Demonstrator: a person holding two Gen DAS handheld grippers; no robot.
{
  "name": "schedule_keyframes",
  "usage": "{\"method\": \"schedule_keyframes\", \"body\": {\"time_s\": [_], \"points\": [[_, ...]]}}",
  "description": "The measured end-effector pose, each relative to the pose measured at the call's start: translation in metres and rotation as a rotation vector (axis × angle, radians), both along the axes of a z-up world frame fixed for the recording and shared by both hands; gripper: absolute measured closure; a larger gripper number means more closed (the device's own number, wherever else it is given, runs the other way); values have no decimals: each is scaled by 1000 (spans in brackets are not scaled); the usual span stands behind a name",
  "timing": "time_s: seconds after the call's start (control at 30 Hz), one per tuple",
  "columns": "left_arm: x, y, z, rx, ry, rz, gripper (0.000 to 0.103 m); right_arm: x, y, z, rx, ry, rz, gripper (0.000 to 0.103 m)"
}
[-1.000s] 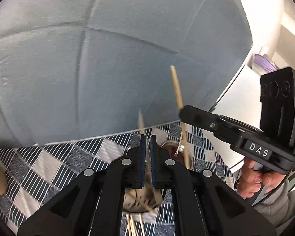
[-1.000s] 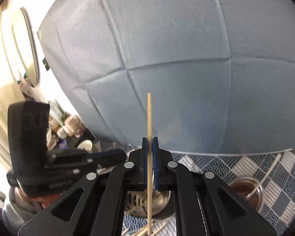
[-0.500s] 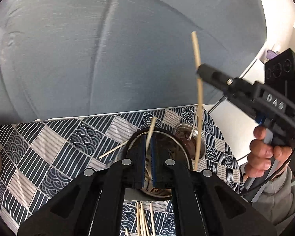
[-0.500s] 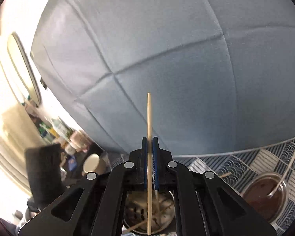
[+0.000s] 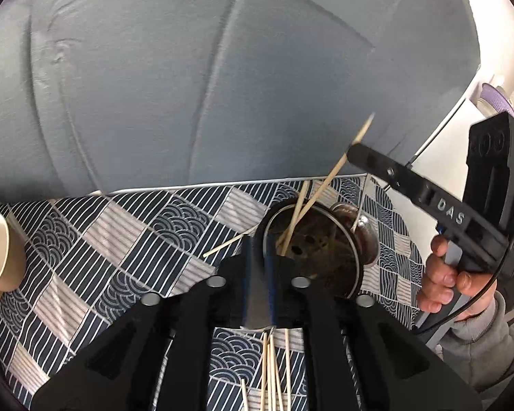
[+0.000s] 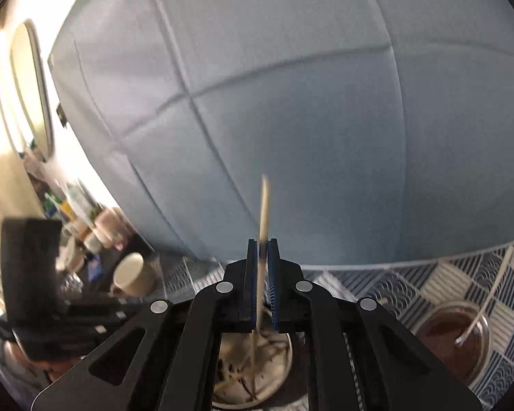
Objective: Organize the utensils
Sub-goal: 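Lower the sticks into the black holder and open both tools, then move both open tools down to the loose wooden sticks beside the holder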
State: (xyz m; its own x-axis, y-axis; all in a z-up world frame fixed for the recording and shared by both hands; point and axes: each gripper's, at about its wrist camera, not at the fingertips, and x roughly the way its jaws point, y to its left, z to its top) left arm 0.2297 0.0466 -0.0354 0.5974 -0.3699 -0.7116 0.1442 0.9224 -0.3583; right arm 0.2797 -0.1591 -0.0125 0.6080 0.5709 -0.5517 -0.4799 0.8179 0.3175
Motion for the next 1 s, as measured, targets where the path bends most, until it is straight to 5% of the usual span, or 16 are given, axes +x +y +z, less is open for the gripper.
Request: {"method": "schedule_keyframes", "body": {"time_s": [0.27,0.43,0.5,0.6,1.0], "points": [[-16,3,-2,58,21,36,54,-15,-16,5,-38,24,-32,92],[-30,6,-3,77,34,67,39,-28,-25,14,-39,19,-44,72],[-36,9,-5,77,40,81,31,-34,-27,16,-40,22,-44,50],[-45,14,-8,77,47,108,26,-44,-32,19,-39,10,-56,38],[-72,17,-40,151,117,116,6,-69,-54,-16,-80,130,-120,23]]}}
